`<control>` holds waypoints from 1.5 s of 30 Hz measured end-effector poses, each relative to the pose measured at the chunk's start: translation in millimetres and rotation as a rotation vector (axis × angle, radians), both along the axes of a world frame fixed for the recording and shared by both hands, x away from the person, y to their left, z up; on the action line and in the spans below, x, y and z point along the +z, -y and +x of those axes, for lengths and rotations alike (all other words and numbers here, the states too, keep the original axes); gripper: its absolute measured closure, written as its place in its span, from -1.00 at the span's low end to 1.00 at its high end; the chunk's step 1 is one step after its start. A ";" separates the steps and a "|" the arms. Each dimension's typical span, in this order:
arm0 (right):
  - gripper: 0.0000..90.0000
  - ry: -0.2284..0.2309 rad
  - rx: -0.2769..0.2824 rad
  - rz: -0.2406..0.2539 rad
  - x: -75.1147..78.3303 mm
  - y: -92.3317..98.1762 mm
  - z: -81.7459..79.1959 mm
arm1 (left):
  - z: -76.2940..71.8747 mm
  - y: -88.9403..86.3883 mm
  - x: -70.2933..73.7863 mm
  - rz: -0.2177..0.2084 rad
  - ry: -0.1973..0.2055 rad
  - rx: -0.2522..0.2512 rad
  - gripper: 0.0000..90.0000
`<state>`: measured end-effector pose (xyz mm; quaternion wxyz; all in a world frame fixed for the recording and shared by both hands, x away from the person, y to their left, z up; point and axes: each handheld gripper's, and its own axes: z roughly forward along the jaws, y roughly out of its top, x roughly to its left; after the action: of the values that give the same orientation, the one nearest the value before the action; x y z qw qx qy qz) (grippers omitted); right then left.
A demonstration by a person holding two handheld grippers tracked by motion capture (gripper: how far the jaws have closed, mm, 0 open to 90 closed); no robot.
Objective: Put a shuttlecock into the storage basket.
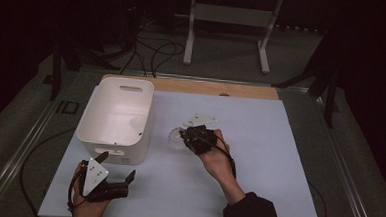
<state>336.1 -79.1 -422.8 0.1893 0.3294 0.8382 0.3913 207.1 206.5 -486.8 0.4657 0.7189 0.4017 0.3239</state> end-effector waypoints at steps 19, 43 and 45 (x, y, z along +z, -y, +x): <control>0.96 0.011 0.004 0.006 4.0 -1.6 -0.9 | -0.1 0.2 0.0 -0.001 0.000 0.000 -0.99; 0.96 0.019 0.009 0.015 12.2 -4.9 -1.5 | -0.1 0.1 0.0 0.000 0.000 0.000 -0.99; 0.96 0.020 0.011 0.016 12.5 -5.1 -1.2 | -0.1 -0.1 0.1 -0.001 0.000 0.000 -0.99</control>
<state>334.9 -74.0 -410.3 0.1930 0.3225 0.8348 0.4023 207.0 206.6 -486.7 0.4661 0.7187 0.4016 0.3238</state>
